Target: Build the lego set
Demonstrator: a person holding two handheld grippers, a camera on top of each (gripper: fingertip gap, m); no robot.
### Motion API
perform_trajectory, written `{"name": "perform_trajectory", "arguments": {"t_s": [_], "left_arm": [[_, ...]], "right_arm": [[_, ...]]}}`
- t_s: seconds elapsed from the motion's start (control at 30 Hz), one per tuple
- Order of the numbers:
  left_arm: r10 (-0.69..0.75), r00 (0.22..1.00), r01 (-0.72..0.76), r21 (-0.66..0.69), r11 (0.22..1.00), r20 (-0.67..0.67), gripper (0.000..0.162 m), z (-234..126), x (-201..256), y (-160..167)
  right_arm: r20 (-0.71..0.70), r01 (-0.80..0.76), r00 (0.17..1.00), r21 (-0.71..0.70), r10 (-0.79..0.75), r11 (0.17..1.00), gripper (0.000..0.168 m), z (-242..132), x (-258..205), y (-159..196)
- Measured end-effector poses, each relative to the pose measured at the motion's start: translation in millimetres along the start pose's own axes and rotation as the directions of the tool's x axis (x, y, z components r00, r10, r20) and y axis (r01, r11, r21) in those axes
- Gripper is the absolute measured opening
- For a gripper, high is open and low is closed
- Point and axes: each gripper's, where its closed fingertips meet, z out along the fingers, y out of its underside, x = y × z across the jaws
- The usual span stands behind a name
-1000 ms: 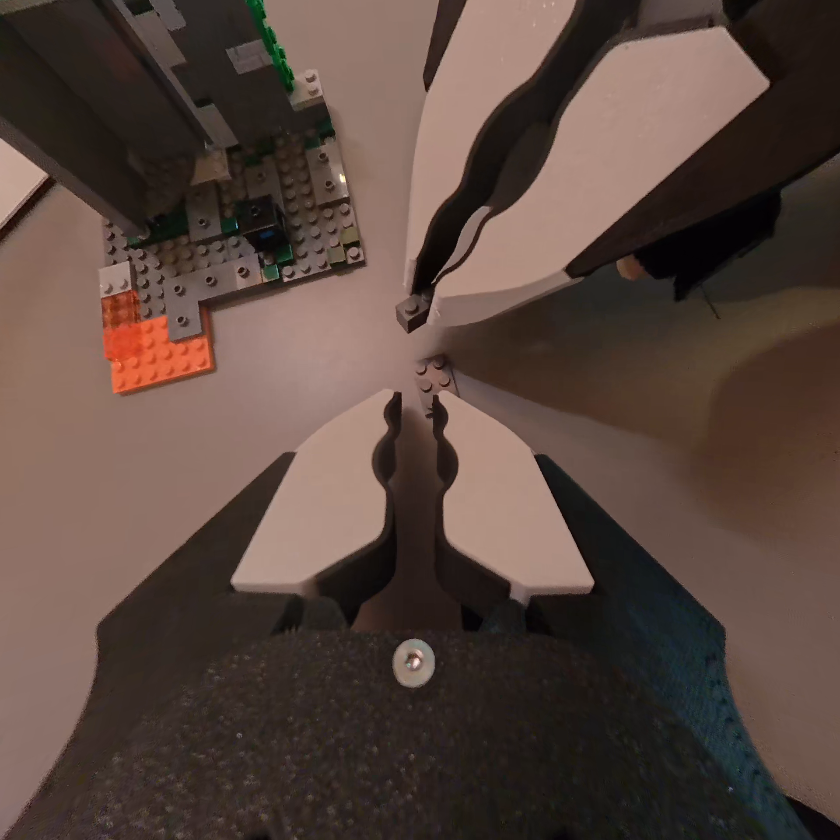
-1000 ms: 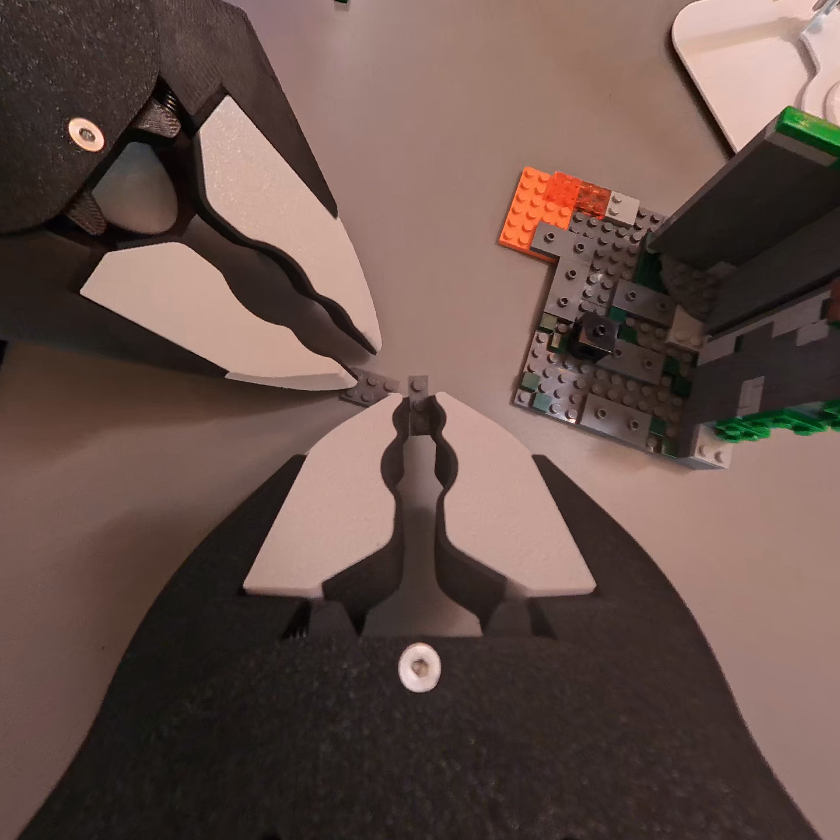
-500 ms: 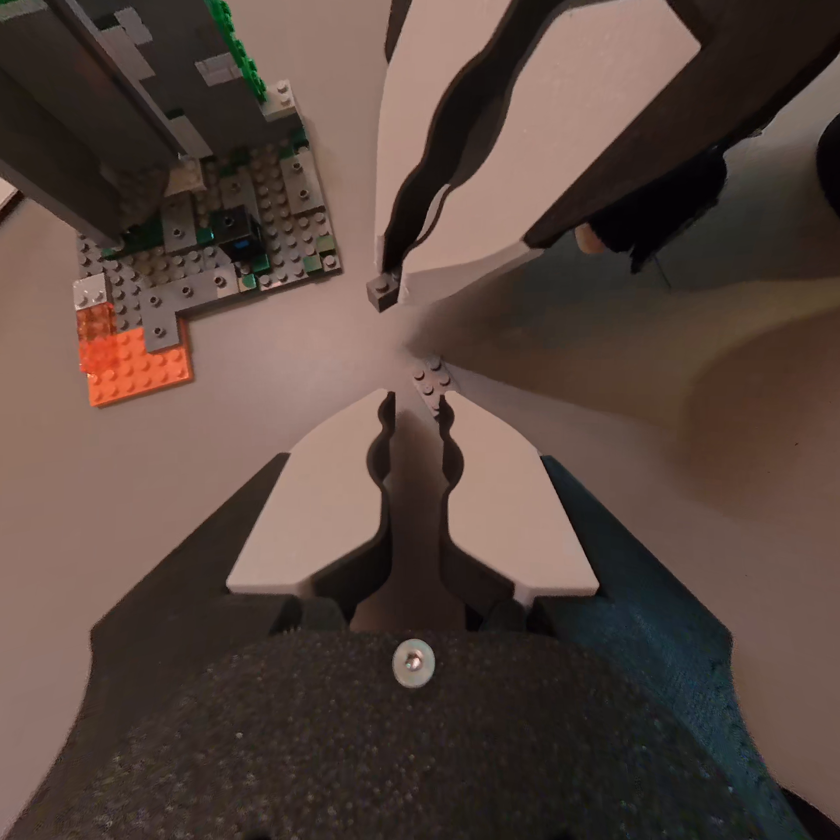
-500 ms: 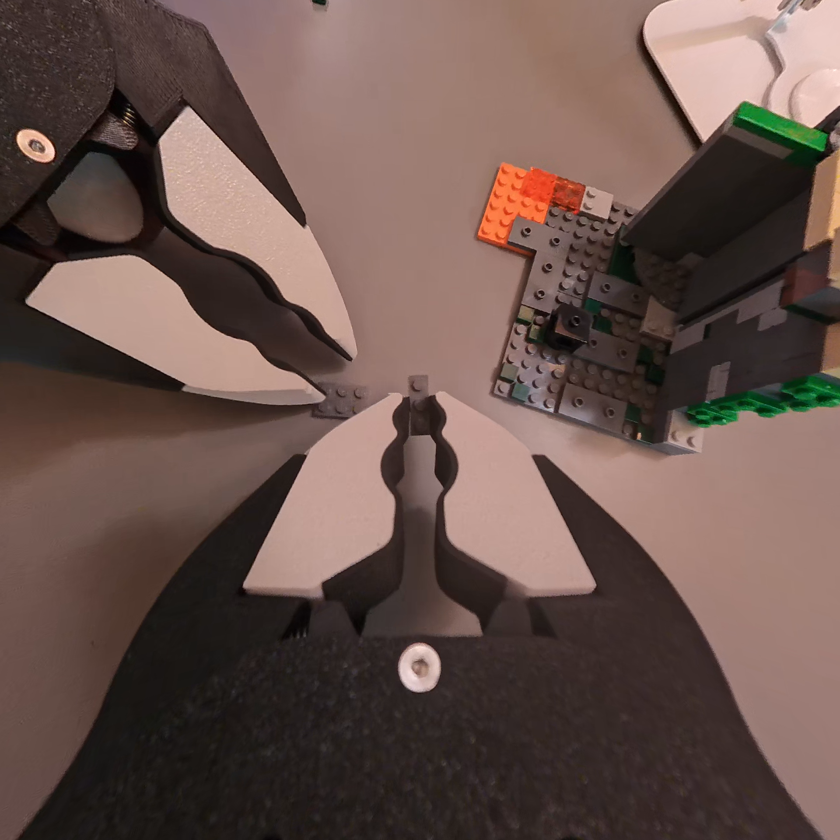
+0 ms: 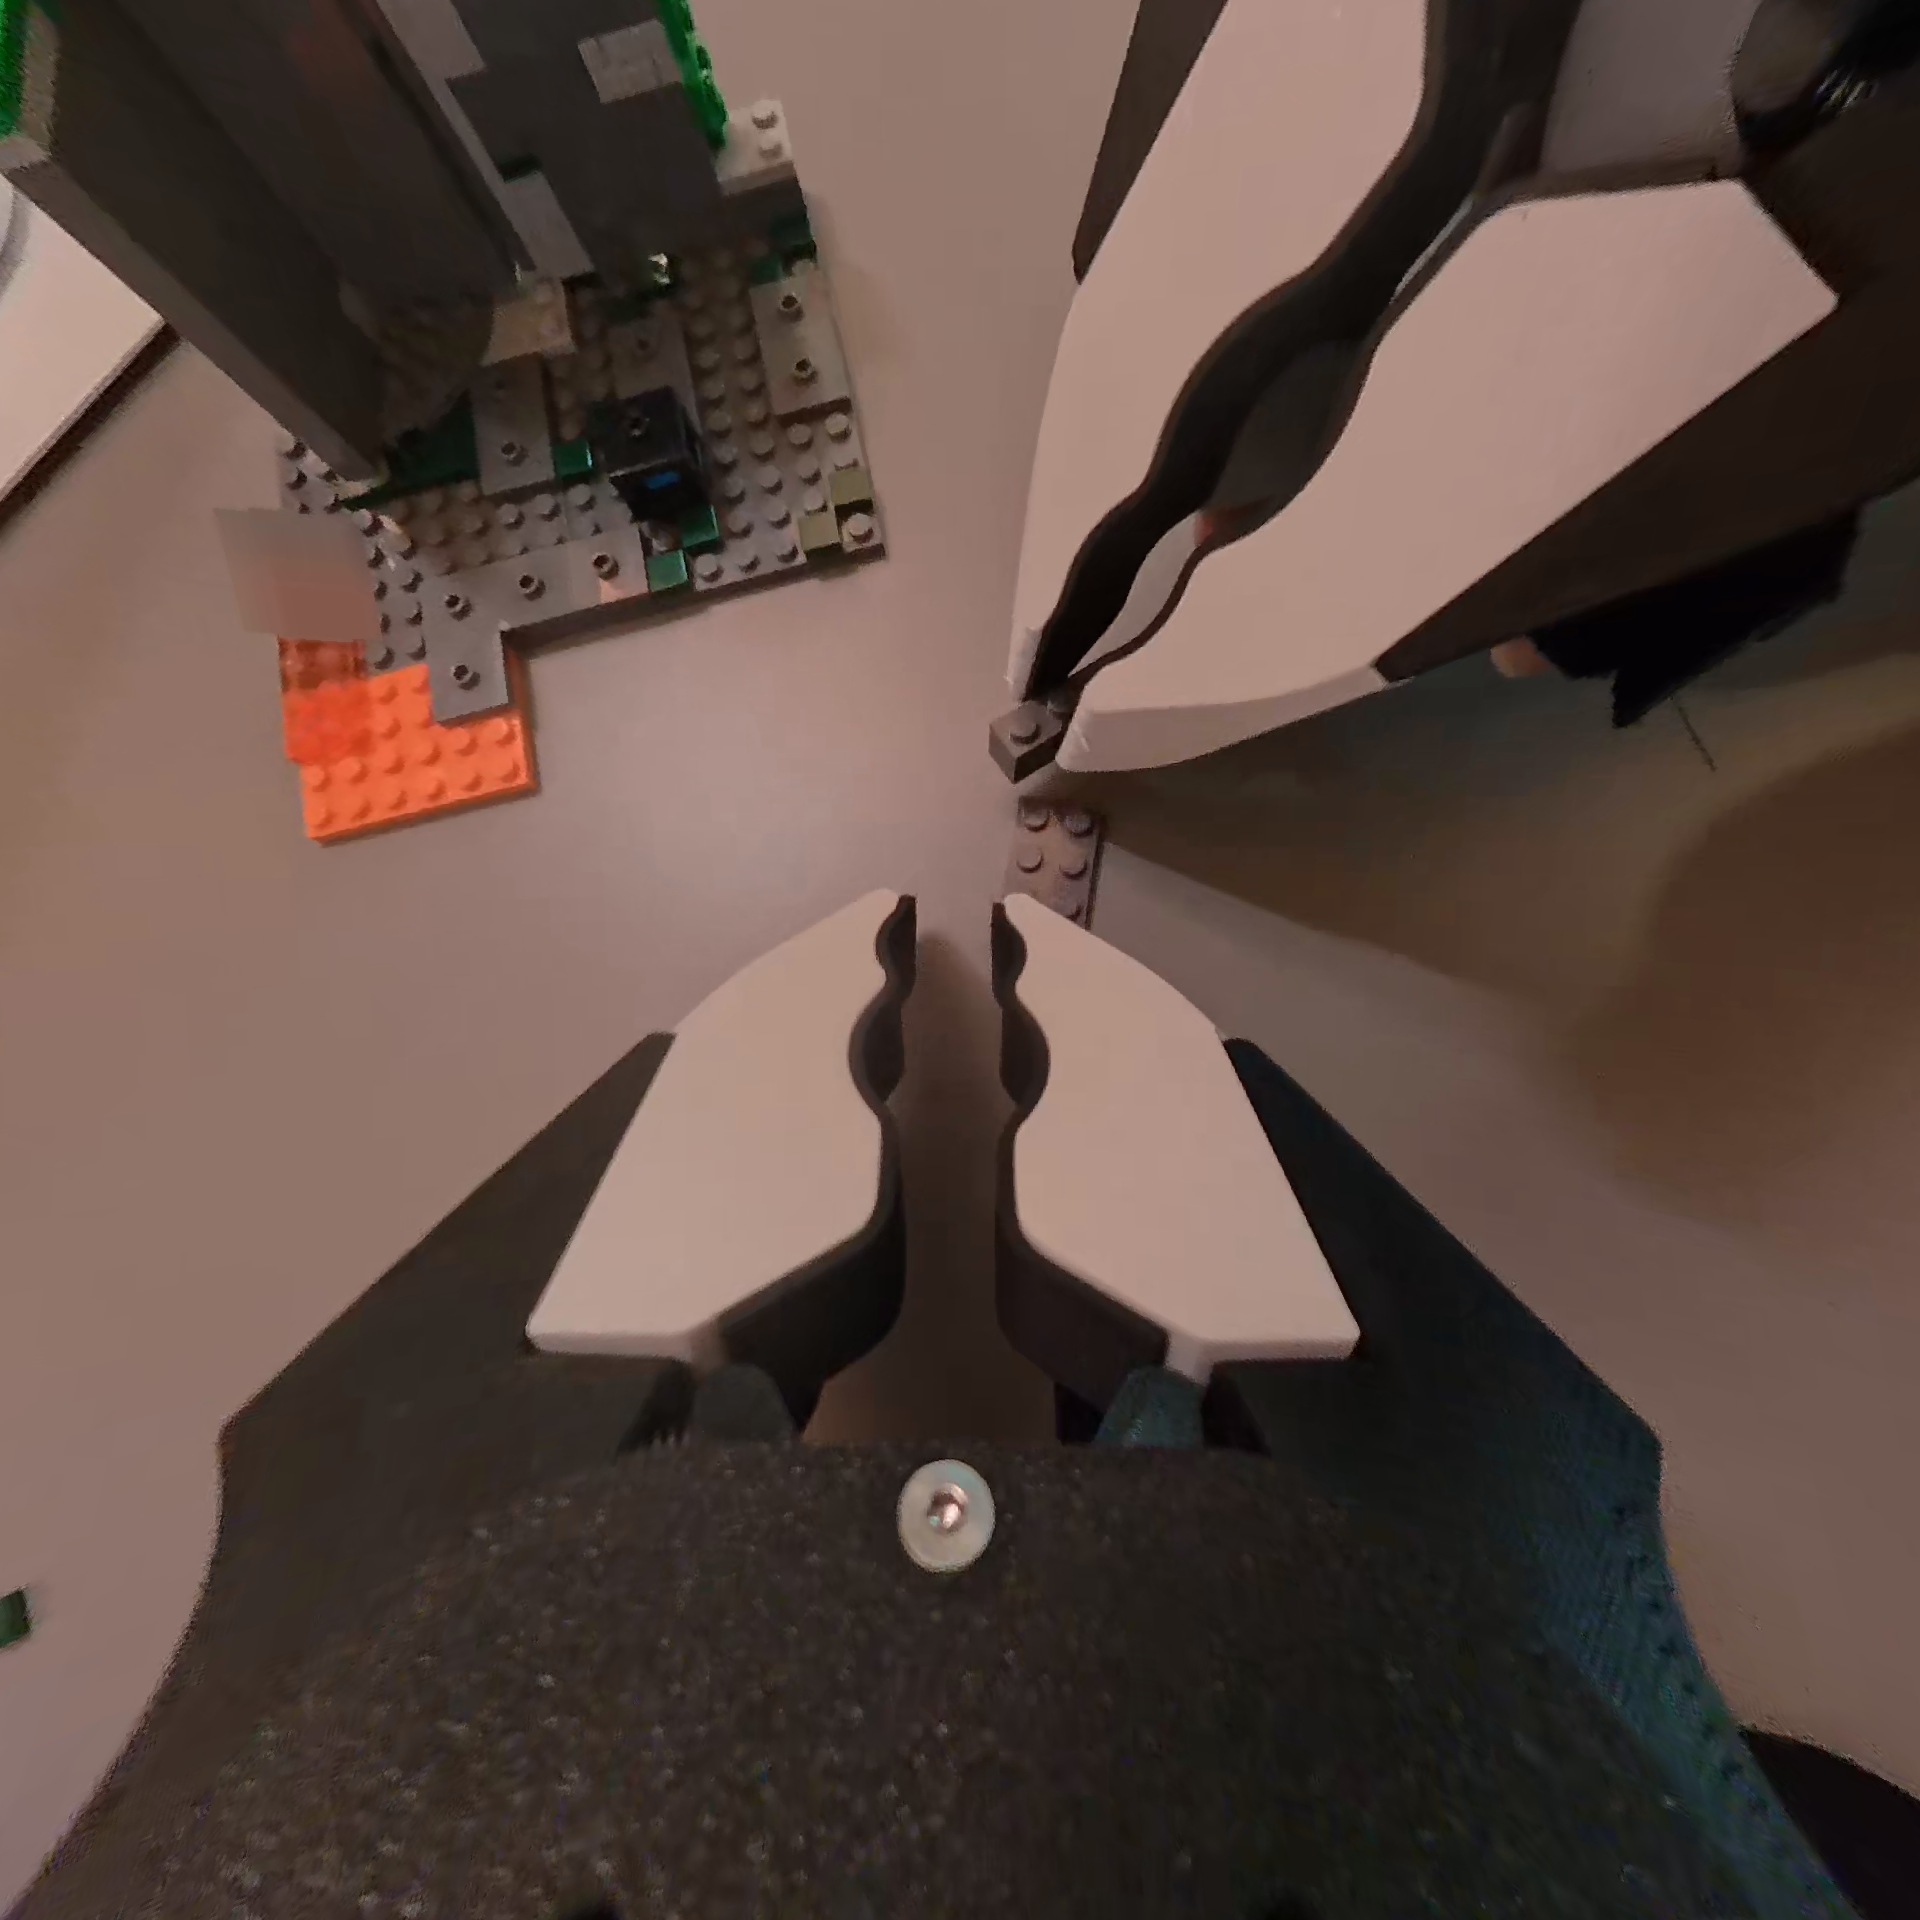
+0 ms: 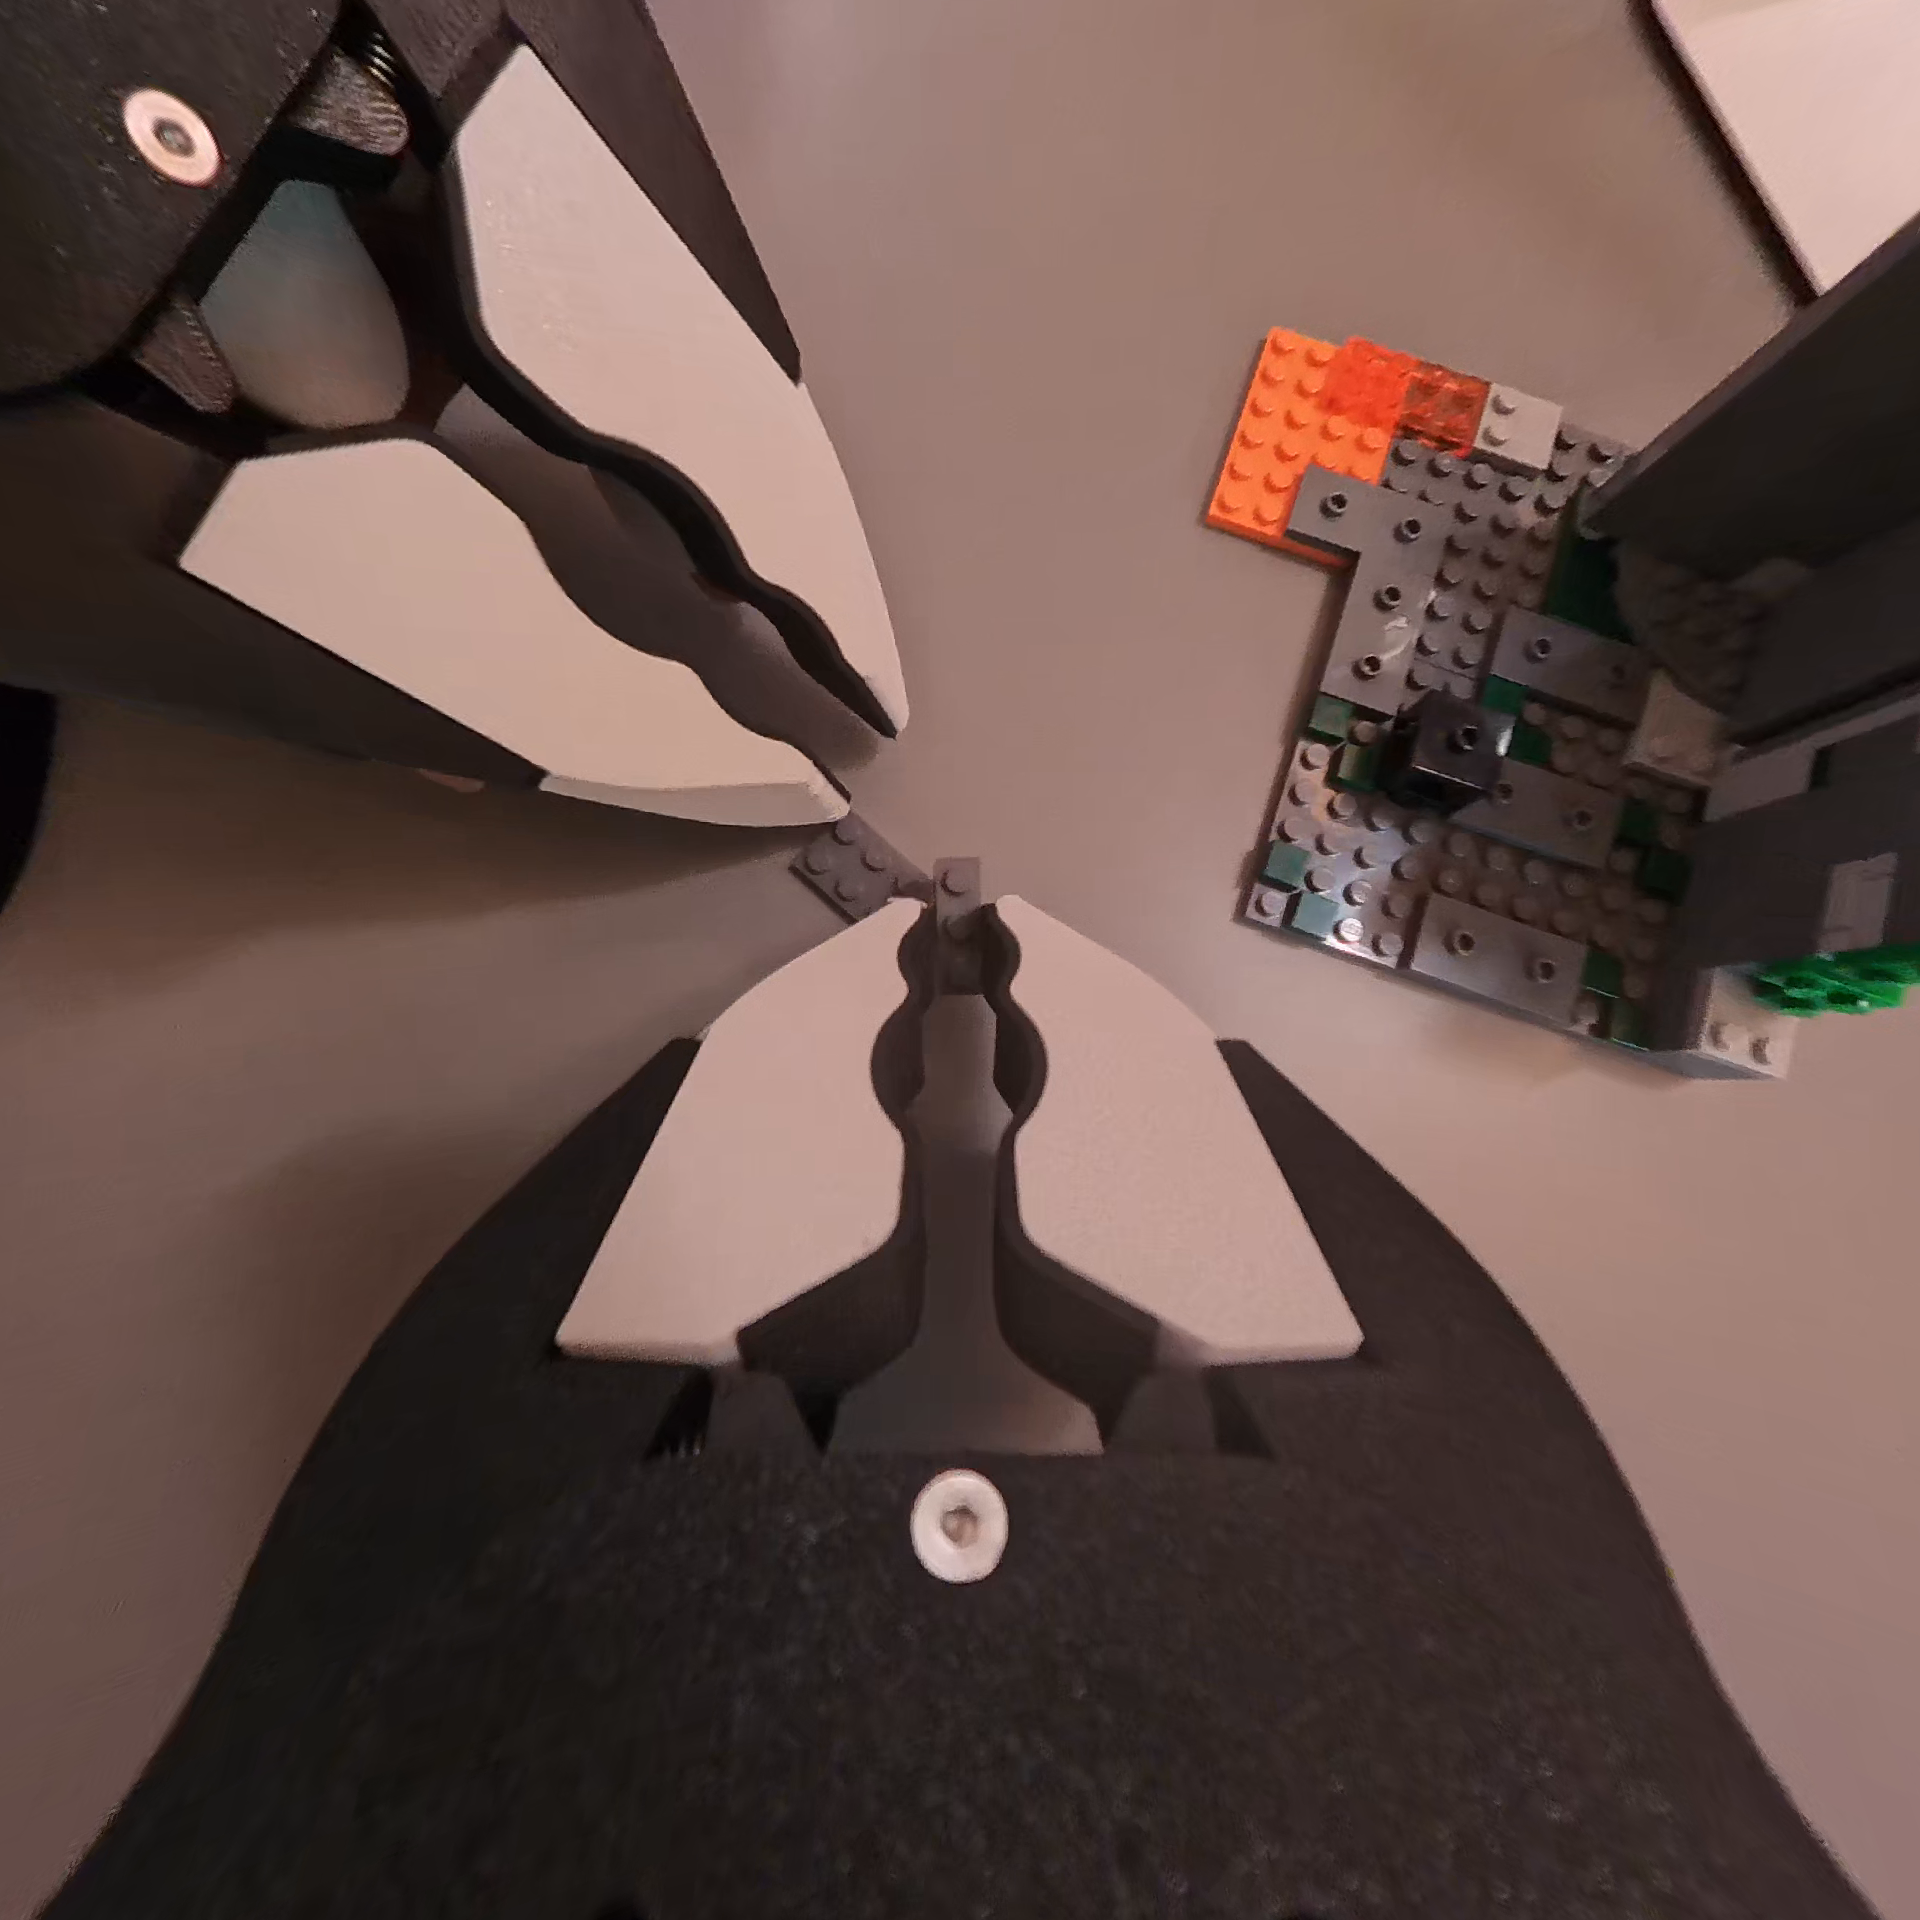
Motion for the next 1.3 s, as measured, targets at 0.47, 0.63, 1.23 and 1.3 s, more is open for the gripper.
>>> {"name": "perform_trajectory", "arguments": {"t_s": [0.47,0.63,1.23,1.3], "left_arm": [[0.056,0.996,-0.057,-0.002,0.998,-0.071,0.015,7,21,-4],[-0.024,1.000,0.023,-0.039,0.999,-0.016,0.014,7,21,-5],[-0.096,0.994,0.096,-0.004,0.995,-0.060,0.019,-1,30,-12],[-0.076,0.995,0.076,0.004,0.997,-0.062,0.018,-1,28,-12]], "right_arm": [[0.020,0.020,1.000,-0.042,-0.019,0.999,0.007,-7,-2,6],[0.007,-0.010,1.000,-0.034,0.010,0.999,0.007,-7,-1,4],[0.004,-0.054,0.999,-0.063,0.054,0.997,0.008,-2,-1,8],[0.010,-0.056,0.998,-0.062,0.056,0.997,0.008,-3,-2,8]]}}
